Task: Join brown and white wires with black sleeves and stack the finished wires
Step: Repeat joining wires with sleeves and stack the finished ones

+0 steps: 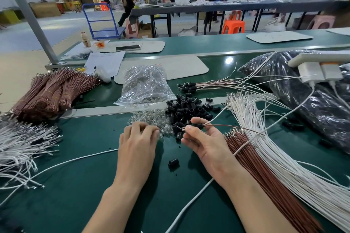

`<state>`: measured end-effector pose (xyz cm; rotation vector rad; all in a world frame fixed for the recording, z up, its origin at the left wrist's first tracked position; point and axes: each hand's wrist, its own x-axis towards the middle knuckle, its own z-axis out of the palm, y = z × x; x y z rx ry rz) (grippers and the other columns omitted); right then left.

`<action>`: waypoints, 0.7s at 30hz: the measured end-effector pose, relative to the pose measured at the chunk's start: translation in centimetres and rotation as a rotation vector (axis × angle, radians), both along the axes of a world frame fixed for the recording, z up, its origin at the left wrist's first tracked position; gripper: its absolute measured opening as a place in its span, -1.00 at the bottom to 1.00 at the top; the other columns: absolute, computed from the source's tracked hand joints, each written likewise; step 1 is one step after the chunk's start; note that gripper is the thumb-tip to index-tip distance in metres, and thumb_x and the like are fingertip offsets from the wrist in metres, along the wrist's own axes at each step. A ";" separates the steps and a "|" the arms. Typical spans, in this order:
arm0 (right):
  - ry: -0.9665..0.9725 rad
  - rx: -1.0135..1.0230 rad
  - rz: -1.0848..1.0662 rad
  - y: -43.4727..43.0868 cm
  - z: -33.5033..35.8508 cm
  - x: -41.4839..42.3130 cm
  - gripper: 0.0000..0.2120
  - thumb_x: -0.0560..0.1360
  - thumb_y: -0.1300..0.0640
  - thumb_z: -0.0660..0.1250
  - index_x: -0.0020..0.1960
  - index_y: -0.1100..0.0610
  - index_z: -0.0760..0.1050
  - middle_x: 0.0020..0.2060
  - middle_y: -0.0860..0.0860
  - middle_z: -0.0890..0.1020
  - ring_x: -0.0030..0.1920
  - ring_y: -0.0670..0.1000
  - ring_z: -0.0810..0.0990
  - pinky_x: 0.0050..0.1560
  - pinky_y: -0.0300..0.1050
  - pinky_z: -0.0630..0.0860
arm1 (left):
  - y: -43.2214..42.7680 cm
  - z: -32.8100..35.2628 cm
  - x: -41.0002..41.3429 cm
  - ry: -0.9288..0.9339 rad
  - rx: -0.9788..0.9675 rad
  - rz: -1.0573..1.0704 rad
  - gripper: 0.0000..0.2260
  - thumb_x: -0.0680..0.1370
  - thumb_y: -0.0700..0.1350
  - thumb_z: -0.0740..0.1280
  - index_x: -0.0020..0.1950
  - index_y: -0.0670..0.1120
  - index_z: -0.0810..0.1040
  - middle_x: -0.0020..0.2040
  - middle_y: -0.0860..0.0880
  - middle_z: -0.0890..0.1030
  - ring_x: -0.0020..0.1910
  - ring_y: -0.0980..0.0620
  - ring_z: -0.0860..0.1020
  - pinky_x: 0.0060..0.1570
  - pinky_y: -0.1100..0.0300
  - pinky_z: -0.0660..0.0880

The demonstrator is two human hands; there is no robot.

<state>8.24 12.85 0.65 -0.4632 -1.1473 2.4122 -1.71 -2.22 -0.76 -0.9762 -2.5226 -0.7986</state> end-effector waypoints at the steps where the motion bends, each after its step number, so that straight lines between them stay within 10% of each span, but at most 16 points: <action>1: 0.006 -0.010 0.005 0.0 0.1 0.0 -0.74 0.37 0.32 0.47 0.03 0.15 0.57 -0.26 0.10 0.63 -0.26 0.01 0.65 -0.16 -0.14 0.65 | 0.0 0.2 0.2 -0.053 0.102 -0.026 -0.81 0.68 -0.01 0.23 0.10 0.00 0.63 0.00 0.08 0.58 0.01 0.00 0.49 0.07 0.09 0.46; 8: 0.021 -0.039 0.039 -0.1 0.3 0.0 -0.67 0.30 0.27 0.47 0.05 0.17 0.54 -0.29 0.08 0.64 -0.27 0.00 0.67 -0.15 -0.14 0.65 | 1.9 1.2 2.2 -0.784 0.682 -0.276 -0.88 0.67 -0.20 0.27 0.11 -0.06 0.59 -0.10 0.02 0.70 -0.16 0.04 0.67 -0.16 0.23 0.59; 21: 0.058 -0.057 0.058 0.1 0.1 0.1 -0.70 0.33 0.27 0.47 0.04 0.17 0.54 -0.26 0.07 0.66 -0.23 -0.01 0.69 -0.14 -0.18 0.64 | 2.1 1.4 2.7 -0.860 0.753 -0.379 -0.84 0.62 -0.25 0.34 0.10 -0.05 0.67 -0.10 -0.02 0.74 -0.09 0.05 0.71 -0.01 0.30 0.58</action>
